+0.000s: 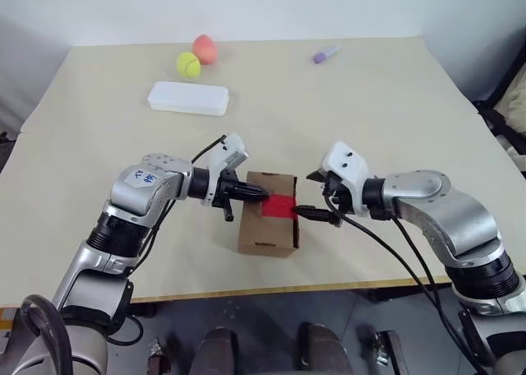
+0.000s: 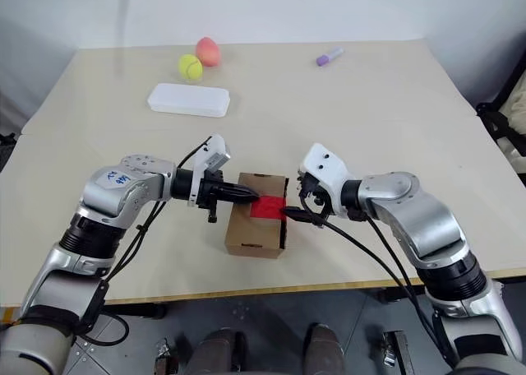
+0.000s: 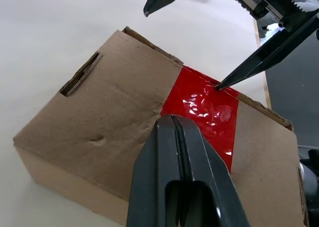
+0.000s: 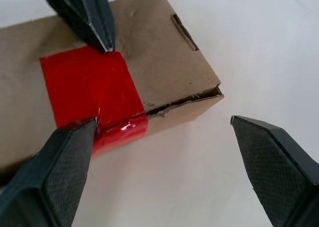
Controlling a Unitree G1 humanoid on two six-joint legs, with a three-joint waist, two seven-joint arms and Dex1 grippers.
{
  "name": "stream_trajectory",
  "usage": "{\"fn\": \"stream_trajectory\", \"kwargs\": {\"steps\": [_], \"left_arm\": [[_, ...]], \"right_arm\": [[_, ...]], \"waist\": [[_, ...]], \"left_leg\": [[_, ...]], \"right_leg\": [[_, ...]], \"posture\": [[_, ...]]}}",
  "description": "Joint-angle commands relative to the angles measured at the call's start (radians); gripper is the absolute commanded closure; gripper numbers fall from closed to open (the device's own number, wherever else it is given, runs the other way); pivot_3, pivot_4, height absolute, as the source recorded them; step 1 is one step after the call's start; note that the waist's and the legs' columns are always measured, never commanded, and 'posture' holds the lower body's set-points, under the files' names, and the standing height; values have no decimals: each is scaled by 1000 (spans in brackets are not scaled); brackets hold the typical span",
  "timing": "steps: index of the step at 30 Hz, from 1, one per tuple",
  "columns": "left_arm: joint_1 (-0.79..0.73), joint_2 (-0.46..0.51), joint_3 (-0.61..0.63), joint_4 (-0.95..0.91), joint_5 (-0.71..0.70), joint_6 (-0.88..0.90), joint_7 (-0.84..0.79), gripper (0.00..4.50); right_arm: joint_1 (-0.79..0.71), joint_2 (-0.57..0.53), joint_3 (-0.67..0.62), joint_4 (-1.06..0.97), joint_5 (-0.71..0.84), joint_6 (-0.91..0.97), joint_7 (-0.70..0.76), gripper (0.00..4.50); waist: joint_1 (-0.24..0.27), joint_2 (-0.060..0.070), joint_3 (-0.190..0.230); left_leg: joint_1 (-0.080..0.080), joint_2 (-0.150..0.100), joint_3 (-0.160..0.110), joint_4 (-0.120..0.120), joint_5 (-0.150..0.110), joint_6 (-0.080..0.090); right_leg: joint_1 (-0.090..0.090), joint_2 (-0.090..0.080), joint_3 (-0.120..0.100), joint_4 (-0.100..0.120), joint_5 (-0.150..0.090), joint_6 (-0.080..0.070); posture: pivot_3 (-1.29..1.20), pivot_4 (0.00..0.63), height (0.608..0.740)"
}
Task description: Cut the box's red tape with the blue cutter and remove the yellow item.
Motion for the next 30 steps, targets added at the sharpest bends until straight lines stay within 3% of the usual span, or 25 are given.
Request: {"fn": "stream_trajectory", "kwargs": {"steps": [1,14,23,30], "left_arm": [[8,9,-25,6,30,-4,-14,4500],[44,14,-30,-29,43,6,-12,4500],[56,19,-18,-40,46,14,1,4500],[62,27,-19,-51,45,20,-1,4500]], "right_arm": [[45,-59,45,42,-55,-16,13,43],[137,-189,163,121,-238,-214,90,43],[212,-169,-35,58,-102,-59,92,43],[177,50,-346,48,177,321,-2,43]], "waist": [[4,-1,0],[20,-3,-2],[22,-5,-3],[18,-4,-3]], "left_leg": [[0,0,0,0,0,0],[1,0,0,1,0,0],[1,0,-1,2,0,0],[1,0,-1,1,0,0]], "right_leg": [[0,0,0,0,0,0],[1,0,0,0,0,0],[3,0,-1,-1,0,0],[3,0,-1,0,0,0]], "posture": [[0,150,740],[0,150,740],[0,150,740],[0,150,740]]}}
